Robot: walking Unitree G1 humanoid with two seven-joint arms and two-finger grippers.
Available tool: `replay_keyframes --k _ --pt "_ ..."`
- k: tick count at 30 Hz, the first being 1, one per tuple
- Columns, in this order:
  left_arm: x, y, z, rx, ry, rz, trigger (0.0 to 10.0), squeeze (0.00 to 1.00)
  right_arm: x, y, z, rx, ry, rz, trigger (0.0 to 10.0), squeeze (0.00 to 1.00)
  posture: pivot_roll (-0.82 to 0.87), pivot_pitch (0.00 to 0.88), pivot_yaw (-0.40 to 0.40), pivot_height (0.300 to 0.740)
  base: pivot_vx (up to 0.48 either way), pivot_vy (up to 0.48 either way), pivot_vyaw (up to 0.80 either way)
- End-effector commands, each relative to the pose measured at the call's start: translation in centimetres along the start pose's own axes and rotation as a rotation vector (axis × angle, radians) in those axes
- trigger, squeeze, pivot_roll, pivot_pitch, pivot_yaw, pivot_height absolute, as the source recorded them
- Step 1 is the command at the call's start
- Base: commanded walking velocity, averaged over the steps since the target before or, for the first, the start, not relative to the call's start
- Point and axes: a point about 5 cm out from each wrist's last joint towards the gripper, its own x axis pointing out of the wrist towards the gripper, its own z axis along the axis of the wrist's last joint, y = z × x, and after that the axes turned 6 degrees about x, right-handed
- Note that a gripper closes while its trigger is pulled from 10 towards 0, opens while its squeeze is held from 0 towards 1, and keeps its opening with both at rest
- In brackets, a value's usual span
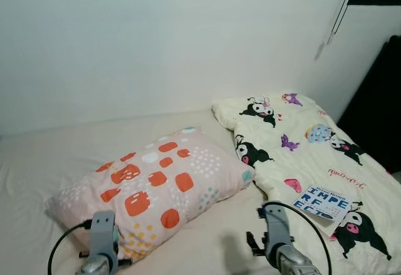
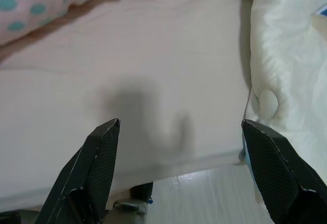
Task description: Clean up the room
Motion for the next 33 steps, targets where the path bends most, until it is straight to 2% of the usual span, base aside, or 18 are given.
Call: replay_keyframes --k 1,5,10,18,25,33 --pt "0.1 -1.0 0.2 0.001 -0.006 -0.039 10.0 0.00 0.0 0.2 0.1 0.001 -0.012 0.007 10.0 0.00 -0.03 0.000 -0.023 0.740 0.000 0.000 0.00" --pt "0.0 -1.0 0.0 0.002 0.003 -0.036 10.0 0.00 0.1 0.9 -0.2 -0.018 0.009 0.020 10.0 0.00 -0.02 0.000 -0.035 0.740 0.000 0.000 0.00" --pt "-0.1 -0.8 -0.4 -0.047 0.007 -0.022 10.0 0.00 0.1 1.9 -0.6 -0.045 0.018 0.063 10.0 0.00 -0.03 0.000 -0.035 0.740 0.000 0.000 0.00" --pt "-0.1 -0.7 -0.7 -0.041 0.016 -0.022 10.0 0.00 -0.1 2.0 -1.7 -0.028 0.043 0.067 10.0 0.00 -0.02 0.000 -0.029 0.740 0.000 0.000 0.25" --pt "0.0 -0.6 -0.2 0.010 0.010 -0.059 10.0 0.00 -0.4 1.8 -3.1 0.002 0.074 0.042 10.0 0.00 -0.03 0.000 0.005 0.740 0.000 0.000 0.00" --pt "0.2 -0.8 0.9 0.048 -0.015 -0.079 10.0 0.00 -0.5 2.0 -3.5 0.014 0.078 0.043 10.0 0.00 -0.04 0.000 0.023 0.740 0.000 0.000 0.00"
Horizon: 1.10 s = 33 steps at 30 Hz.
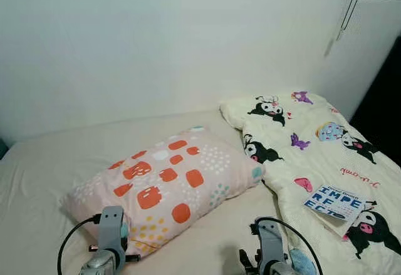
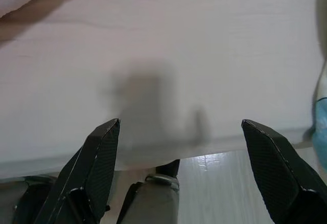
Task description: Clean up the room
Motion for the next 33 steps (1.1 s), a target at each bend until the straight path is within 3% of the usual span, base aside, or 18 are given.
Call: replay_keyframes --k 1,20,33 --pt "0.1 0.4 0.5 0.035 -0.005 -0.004 10.0 0.00 0.0 0.3 -0.3 0.015 0.002 0.003 10.0 0.00 -0.04 0.000 0.028 0.740 0.000 0.000 0.00" --pt "0.3 -0.2 1.5 0.070 -0.031 -0.027 10.0 0.00 0.0 0.4 -0.5 0.022 0.001 0.003 10.0 0.00 -0.04 0.000 0.032 0.740 0.000 0.268 0.00" --pt "0.7 -0.7 4.0 0.081 -0.106 -0.052 10.0 0.00 0.0 0.5 -0.5 0.025 -0.002 0.006 10.0 0.00 -0.04 0.000 0.036 0.740 0.000 0.316 0.00"
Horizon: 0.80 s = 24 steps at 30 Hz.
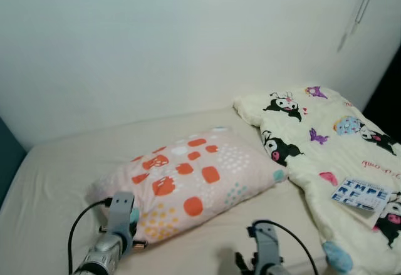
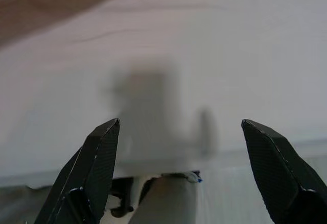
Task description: Clean up the room
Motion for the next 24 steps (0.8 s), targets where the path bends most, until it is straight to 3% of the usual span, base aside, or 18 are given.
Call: replay_keyframes --k 1,10,21,24 --pt "-0.2 0.8 -0.2 0.004 0.000 0.028 10.0 0.00 0.0 -0.2 0.1 0.008 -0.005 -0.007 10.0 0.00 -0.04 0.000 0.037 0.740 0.000 0.319 0.00" --pt "-0.2 0.5 -0.3 0.001 -0.002 0.019 10.0 0.00 -0.1 -0.3 -0.2 0.007 0.000 -0.010 10.0 0.00 -0.05 0.000 0.037 0.740 0.000 0.305 0.00" --pt "-0.3 0.2 -0.9 0.009 0.012 -0.001 10.0 0.00 -0.2 -0.3 -0.5 0.007 0.006 -0.008 10.0 0.00 -0.05 0.000 0.037 0.740 0.000 0.000 0.00" --pt "-0.3 0.1 -1.2 0.048 0.019 -0.018 10.0 0.00 -0.2 -0.4 -0.6 0.008 0.008 -0.009 10.0 0.00 -0.05 0.000 0.037 0.740 0.000 -0.280 0.00"
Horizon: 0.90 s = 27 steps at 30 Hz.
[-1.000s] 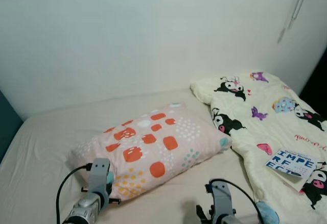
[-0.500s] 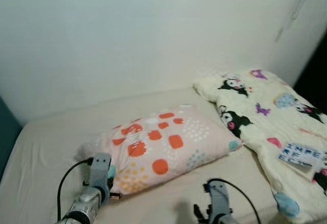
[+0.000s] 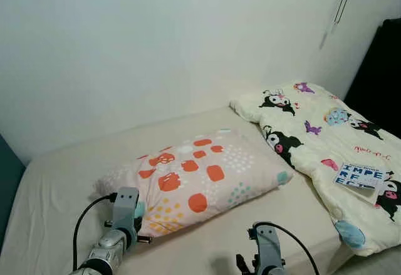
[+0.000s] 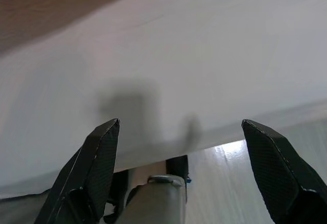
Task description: Clean up the room
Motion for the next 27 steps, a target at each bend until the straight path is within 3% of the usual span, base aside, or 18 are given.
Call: replay_keyframes --k 1,8,27 --pt "-0.2 0.4 -0.5 0.024 0.013 0.007 10.0 0.00 0.0 0.0 -0.2 0.007 0.003 -0.002 10.0 0.00 -0.05 0.000 0.037 0.740 0.000 -0.420 0.00" --pt "-0.2 0.3 -0.8 -0.032 0.028 0.037 10.0 0.00 -0.1 -0.2 -0.3 0.006 0.006 -0.005 10.0 0.00 -0.06 0.000 0.037 0.740 0.000 -0.224 0.00" --pt "-0.4 -0.4 -2.0 0.021 0.092 0.032 10.0 0.00 -0.1 -0.2 -0.5 0.002 0.012 -0.007 10.0 0.00 -0.06 0.000 0.045 0.740 -0.028 0.000 0.00"
